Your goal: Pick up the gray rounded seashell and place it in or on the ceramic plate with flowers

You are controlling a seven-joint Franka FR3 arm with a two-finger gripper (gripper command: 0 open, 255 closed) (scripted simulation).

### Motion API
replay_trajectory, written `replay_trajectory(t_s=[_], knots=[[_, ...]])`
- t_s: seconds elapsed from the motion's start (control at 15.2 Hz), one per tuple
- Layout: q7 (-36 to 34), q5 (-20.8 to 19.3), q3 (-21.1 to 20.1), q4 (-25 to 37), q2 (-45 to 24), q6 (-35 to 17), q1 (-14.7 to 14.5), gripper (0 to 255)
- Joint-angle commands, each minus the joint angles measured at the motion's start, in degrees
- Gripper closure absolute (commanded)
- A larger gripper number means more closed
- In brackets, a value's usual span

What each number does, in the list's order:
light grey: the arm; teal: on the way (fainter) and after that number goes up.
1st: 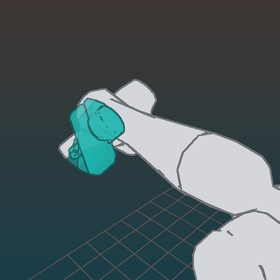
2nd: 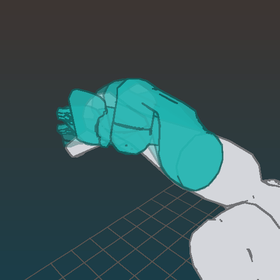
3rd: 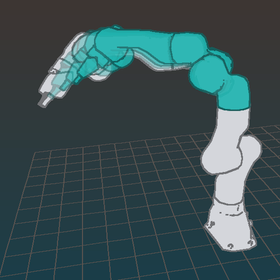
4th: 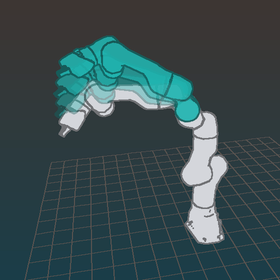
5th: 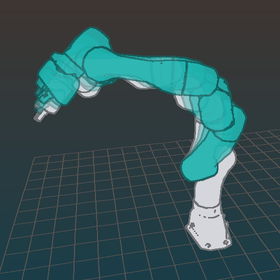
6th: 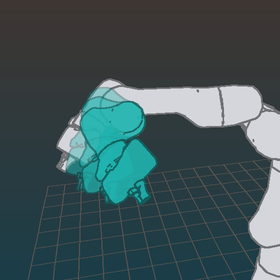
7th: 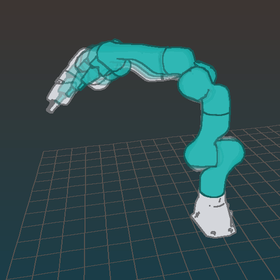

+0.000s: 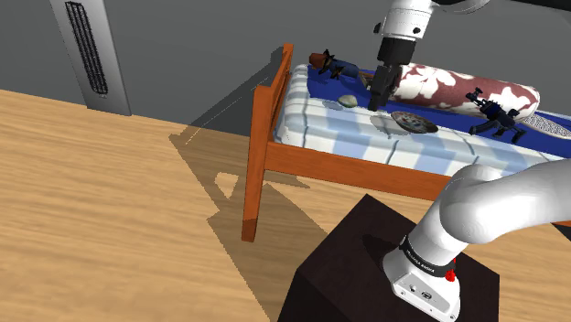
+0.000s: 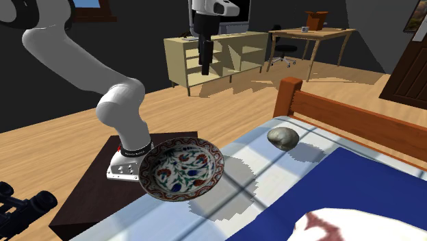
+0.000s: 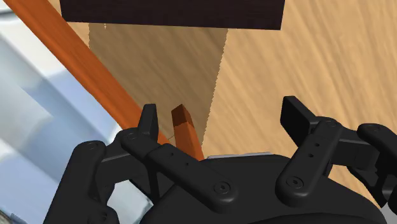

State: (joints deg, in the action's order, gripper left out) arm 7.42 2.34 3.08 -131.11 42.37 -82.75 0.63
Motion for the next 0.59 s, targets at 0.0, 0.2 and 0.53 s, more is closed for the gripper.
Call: replay_trajectory(t_s=[0.0, 0.2, 0.53], knots=[[0.0, 0.0, 0.0, 0.0, 0.0, 0.0, 0.0, 0], [0.2, -1.6, 1.7, 2.8, -5.7, -2.1, 1.4, 0], [0.5, -3.7, 4.6, 8.4, -15.2, -4.9, 3.6, 0]])
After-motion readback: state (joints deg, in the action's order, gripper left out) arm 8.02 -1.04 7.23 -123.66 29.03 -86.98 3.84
